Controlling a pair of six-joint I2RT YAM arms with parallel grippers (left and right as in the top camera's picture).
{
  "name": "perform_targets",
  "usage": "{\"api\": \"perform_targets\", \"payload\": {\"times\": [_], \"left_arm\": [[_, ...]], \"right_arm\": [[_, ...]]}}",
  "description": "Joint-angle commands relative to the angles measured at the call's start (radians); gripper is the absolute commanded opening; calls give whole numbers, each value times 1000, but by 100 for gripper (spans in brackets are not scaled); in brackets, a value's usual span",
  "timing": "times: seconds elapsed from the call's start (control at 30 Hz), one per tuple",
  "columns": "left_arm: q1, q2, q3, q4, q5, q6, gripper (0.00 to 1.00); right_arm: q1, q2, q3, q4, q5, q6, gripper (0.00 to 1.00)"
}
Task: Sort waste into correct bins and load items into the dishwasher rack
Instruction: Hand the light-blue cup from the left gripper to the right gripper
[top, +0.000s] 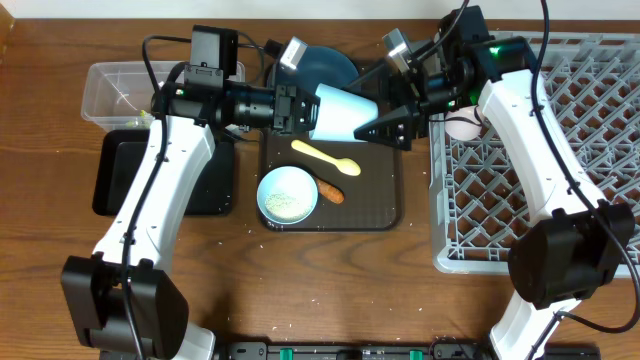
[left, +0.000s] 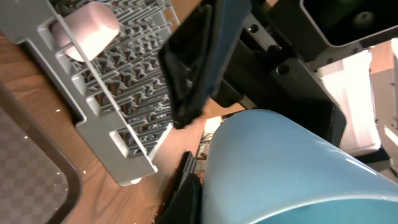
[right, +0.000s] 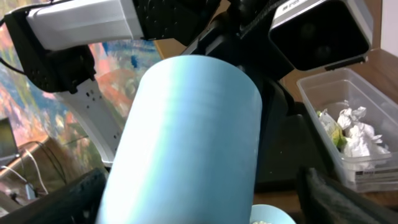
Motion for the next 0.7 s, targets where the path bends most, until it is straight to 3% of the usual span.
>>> {"api": "perform_targets", "payload": {"times": [0.0,0.2,0.23,0.37,0.43,0.5,0.67], "left_arm": [[-5,2,6,1,-29,21,6],[-6,2,6,1,-29,21,6],[-6,2,6,1,-29,21,6],[-6,2,6,1,-29,21,6],[-6,2,6,2,-28,21,6],[-6,2,6,9,-24,2,6],[-6,2,6,80,29,-70,6]], "right_arm": [[11,-5,-5,2,-39,-15,84],[37,-5,-5,6,-39,-16,49],[41,-5,-5,6,-37,-16,47],[45,-5,-5,5,-29,-15,49],[45,-5,-5,5,-24,-16,67],[47,-5,-5,6,-21,-16,77],[53,-5,-5,10,-14,-16,79]]}}
